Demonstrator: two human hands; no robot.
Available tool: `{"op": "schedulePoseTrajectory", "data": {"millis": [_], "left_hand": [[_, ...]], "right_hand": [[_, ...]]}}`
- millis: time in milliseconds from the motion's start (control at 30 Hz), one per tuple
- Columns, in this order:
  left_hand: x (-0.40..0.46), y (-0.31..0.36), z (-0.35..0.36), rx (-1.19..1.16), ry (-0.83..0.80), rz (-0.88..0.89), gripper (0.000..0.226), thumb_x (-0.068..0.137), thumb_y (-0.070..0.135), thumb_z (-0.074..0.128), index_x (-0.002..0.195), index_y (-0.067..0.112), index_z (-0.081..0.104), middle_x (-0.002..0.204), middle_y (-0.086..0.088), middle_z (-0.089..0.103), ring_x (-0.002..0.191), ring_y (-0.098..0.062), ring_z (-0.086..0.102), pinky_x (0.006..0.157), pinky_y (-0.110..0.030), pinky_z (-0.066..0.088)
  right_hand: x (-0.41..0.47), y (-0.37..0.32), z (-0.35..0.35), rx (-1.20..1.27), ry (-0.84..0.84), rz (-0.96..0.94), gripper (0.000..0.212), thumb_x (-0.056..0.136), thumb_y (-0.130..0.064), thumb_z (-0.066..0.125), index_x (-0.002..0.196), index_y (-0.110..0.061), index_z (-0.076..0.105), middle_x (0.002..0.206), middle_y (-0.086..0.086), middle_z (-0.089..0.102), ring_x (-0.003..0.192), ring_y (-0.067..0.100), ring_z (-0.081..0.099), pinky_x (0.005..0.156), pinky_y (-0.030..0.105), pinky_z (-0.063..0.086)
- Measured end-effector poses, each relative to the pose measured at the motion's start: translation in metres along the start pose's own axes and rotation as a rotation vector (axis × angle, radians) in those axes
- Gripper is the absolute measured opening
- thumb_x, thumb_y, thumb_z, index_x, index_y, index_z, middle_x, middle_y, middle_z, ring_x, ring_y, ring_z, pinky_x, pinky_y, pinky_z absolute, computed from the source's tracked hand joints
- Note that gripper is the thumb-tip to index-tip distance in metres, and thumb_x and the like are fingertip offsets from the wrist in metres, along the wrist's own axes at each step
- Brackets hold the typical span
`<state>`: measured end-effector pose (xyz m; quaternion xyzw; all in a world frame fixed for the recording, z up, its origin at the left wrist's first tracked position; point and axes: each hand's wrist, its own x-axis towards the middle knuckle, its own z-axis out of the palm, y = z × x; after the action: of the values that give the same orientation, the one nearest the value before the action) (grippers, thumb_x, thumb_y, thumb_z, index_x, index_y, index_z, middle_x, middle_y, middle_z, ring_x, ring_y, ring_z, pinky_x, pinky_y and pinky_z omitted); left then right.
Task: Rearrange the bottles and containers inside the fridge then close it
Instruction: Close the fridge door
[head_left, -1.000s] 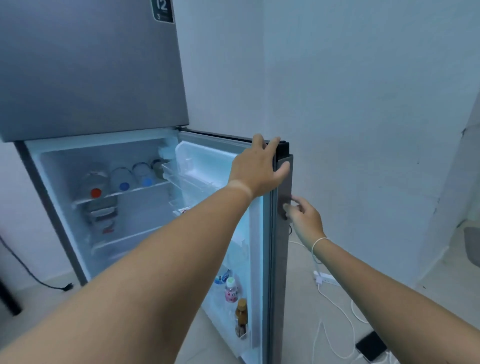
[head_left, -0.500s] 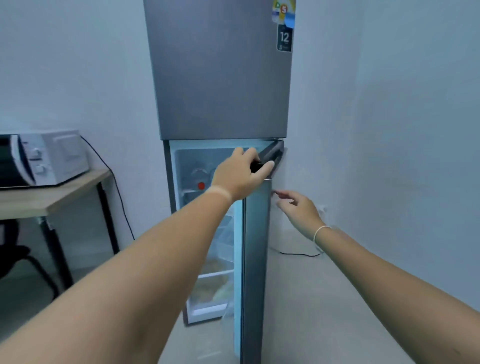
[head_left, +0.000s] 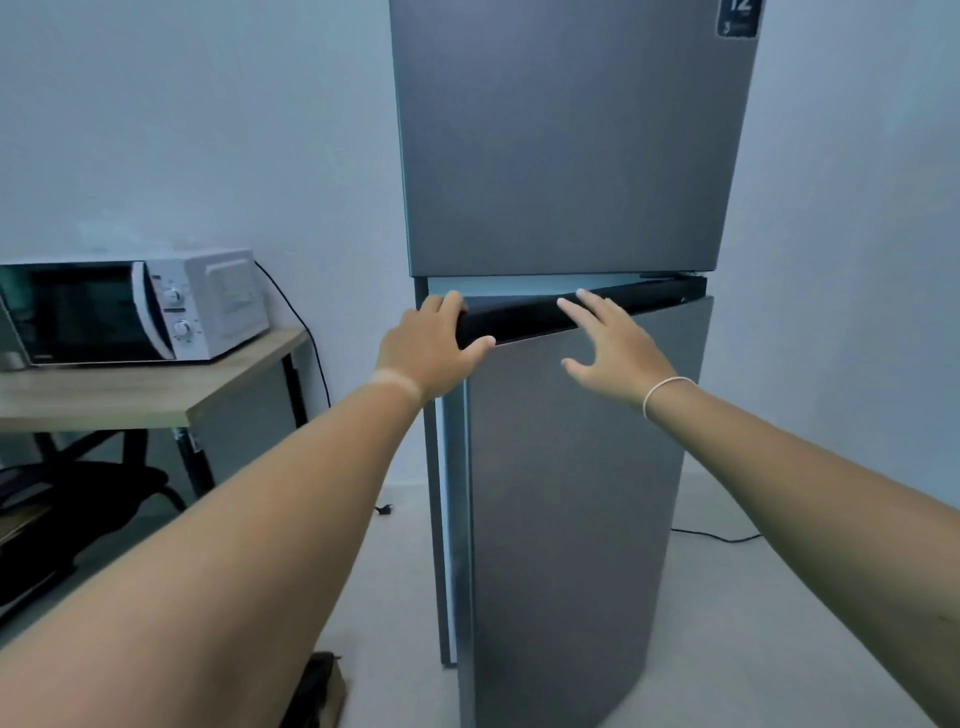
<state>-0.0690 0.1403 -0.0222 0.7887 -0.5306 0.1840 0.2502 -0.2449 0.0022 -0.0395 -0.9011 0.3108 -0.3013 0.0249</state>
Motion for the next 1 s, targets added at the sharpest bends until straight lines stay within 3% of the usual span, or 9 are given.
{"op": "schedulePoseTrajectory", "data": {"millis": [233,367,633,833,1000], "left_hand": [[0.047,-0.053,0.032,0.343,0.105,0.041,0.051,0.095,0.049,0.034,0.13,0.014,0.043,0.136,-0.002,0.044,0.131,-0.026,0.036,0.094,-0.042,0.042],[0.075,-0.073,0.047,0.479,0.09,0.047,0.056,0.096,0.05,0.029,0.134,0.01,0.039,0.14,-0.004,0.041,0.139,-0.027,0.028,0.103,-0.043,0.036],[0.116,-0.097,0.067,0.564,0.049,0.015,0.063,0.098,0.05,0.025,0.145,0.008,0.027,0.144,-0.007,0.037,0.145,-0.027,0.019,0.11,-0.043,0.028],[0.138,-0.104,0.078,0.598,0.047,-0.005,0.055,0.098,0.048,0.029,0.134,0.008,0.039,0.133,-0.008,0.045,0.133,-0.028,0.034,0.106,-0.042,0.031],[0.146,-0.111,0.084,0.43,0.071,0.018,0.045,0.097,0.038,0.04,0.126,0.005,0.049,0.124,-0.013,0.051,0.111,-0.031,0.051,0.087,-0.039,0.046]], "right_hand": [[0.073,0.017,0.052,-0.235,-0.108,-0.075,0.076,0.085,-0.048,0.056,0.149,-0.032,0.019,0.16,-0.006,0.014,0.148,0.021,0.009,0.119,0.046,0.009],[0.092,0.019,0.089,-0.117,0.009,-0.035,0.077,0.083,-0.044,0.061,0.148,-0.03,0.022,0.154,-0.005,0.025,0.147,0.021,0.011,0.119,0.047,0.012],[0.126,0.015,0.126,-0.256,0.119,0.007,0.083,0.081,-0.047,0.063,0.148,-0.028,0.018,0.148,-0.003,0.03,0.145,0.025,0.017,0.116,0.051,0.014],[0.142,0.016,0.142,-0.279,0.164,0.024,0.084,0.083,-0.047,0.062,0.149,-0.027,0.015,0.15,-0.002,0.028,0.145,0.025,0.016,0.116,0.053,0.011],[0.15,0.019,0.148,-0.309,0.19,0.029,0.083,0.083,-0.048,0.061,0.149,-0.027,0.016,0.149,0.0,0.03,0.144,0.025,0.019,0.115,0.053,0.012]]}}
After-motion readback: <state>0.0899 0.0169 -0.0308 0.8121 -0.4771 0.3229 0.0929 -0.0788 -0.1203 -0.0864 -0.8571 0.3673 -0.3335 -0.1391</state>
